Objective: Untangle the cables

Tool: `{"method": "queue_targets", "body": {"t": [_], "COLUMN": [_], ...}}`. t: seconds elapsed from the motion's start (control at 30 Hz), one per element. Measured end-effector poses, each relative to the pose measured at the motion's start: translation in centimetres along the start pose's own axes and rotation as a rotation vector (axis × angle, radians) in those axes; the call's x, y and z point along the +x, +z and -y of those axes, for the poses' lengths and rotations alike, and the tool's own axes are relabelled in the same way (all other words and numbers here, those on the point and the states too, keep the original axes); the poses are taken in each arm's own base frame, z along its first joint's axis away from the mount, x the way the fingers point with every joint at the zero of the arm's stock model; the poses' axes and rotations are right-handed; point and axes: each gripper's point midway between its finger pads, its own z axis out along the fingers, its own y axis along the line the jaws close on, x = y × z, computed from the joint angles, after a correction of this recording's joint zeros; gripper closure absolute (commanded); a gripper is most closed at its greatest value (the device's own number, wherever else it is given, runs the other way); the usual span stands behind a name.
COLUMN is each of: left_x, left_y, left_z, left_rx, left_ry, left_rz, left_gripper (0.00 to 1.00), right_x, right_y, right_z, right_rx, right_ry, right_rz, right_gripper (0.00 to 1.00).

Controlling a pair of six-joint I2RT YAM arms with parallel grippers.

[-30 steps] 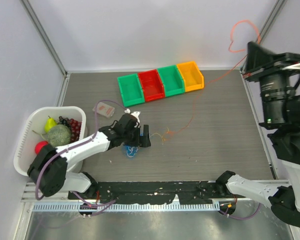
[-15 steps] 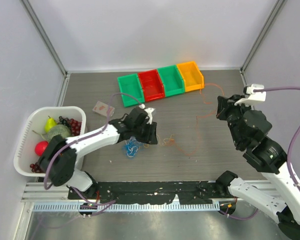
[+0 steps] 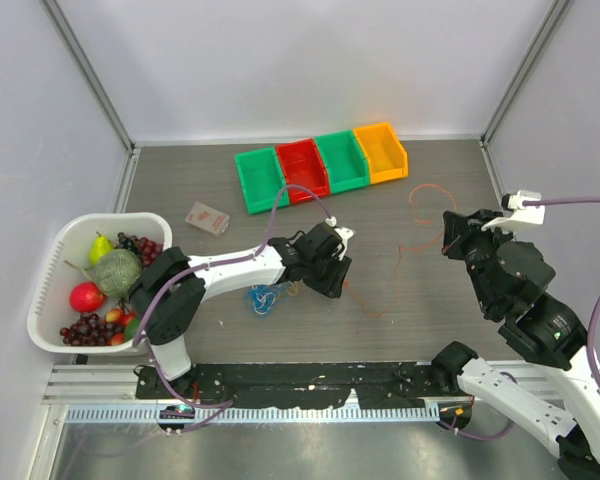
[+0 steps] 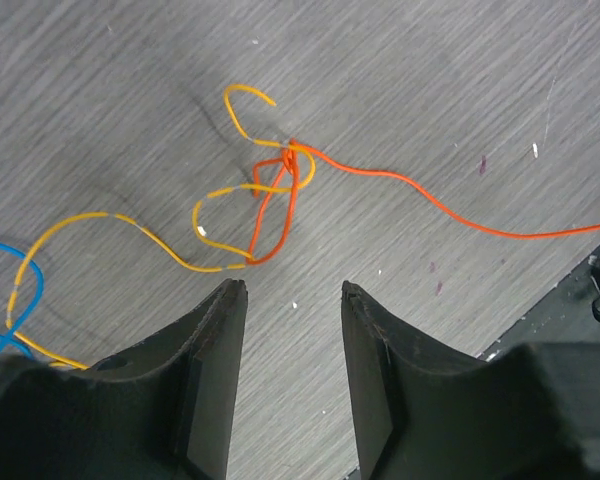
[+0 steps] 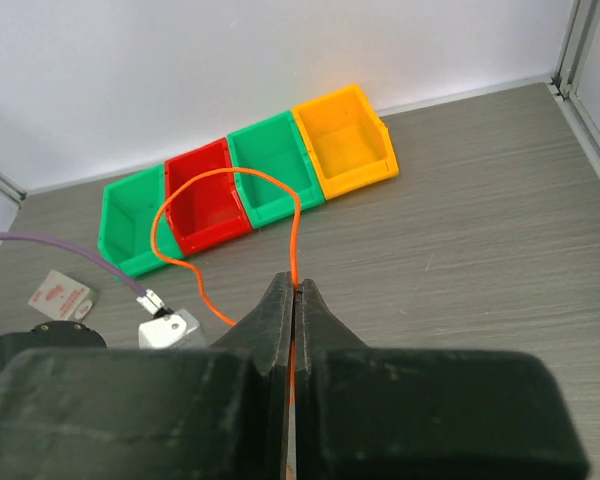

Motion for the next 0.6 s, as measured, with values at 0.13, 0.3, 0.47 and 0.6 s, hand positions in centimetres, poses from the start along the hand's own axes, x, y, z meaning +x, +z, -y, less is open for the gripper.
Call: {"method": "queue_targets", "body": {"t": [0.13, 0.3, 0.47, 0.6], "left_x": [-0.4, -1.2, -1.5, -1.7], "left_y": [0.1, 0.9, 1.7, 2.3], "left_z": [-0.2, -0.3, -0.4, -0.4], "left_rx": [-0.014, -0.034, -0.040, -0.042], "left_ry": [0.010, 0.016, 0.026, 0.034], "left_rz": [0.010, 0.015, 0.009, 0.004], "left_gripper": [0.55, 0.56, 0.64, 0.86], "right_x": [0.9, 1.0, 1.0, 1.4], "right_y": [0.1, -0.1, -0.6, -0.7], "right_z": [0.2, 0.3, 0.7, 0.9], "right_rx": [0.006, 0.007, 0.007, 0.009], "right_ry": [-0.011, -0.008, -0.001, 0.001], "right_rz": [-0.025, -0.029, -0.026, -0.035], "right_gripper": [0.99, 0.99, 0.99, 0.99]}}
